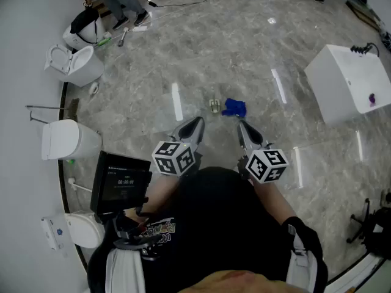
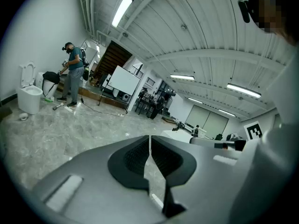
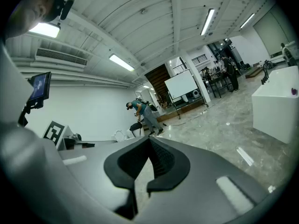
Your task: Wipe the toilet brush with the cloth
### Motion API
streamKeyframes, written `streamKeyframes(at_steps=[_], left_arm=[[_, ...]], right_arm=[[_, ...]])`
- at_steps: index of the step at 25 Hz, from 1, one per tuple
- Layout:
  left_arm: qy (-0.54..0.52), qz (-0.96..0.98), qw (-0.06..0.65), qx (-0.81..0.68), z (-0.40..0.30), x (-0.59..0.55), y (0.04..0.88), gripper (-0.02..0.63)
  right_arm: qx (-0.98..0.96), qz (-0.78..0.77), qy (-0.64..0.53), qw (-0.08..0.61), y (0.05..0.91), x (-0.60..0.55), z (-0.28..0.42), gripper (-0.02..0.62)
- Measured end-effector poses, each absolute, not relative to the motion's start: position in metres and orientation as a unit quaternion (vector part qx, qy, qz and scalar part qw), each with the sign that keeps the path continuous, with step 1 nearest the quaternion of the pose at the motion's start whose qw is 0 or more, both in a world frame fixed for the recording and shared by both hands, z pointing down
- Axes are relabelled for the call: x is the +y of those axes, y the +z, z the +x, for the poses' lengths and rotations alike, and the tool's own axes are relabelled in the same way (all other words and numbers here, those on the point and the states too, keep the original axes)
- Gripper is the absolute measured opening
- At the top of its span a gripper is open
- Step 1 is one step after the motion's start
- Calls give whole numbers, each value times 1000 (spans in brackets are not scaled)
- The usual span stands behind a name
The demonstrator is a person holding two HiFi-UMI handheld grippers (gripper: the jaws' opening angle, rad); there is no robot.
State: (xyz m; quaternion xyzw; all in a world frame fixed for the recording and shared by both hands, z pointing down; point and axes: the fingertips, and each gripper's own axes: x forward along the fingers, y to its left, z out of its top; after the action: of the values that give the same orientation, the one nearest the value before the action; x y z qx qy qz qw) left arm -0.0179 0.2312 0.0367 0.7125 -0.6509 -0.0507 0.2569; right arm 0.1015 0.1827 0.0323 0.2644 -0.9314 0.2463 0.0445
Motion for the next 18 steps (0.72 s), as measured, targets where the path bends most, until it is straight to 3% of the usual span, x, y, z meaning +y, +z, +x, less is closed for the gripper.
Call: streamKeyframes(at_steps=[18], left_arm=[[-47, 710, 258, -654, -20, 234, 42, 14]], right_arm=[[-935, 257, 237, 51, 34, 184, 98, 0]])
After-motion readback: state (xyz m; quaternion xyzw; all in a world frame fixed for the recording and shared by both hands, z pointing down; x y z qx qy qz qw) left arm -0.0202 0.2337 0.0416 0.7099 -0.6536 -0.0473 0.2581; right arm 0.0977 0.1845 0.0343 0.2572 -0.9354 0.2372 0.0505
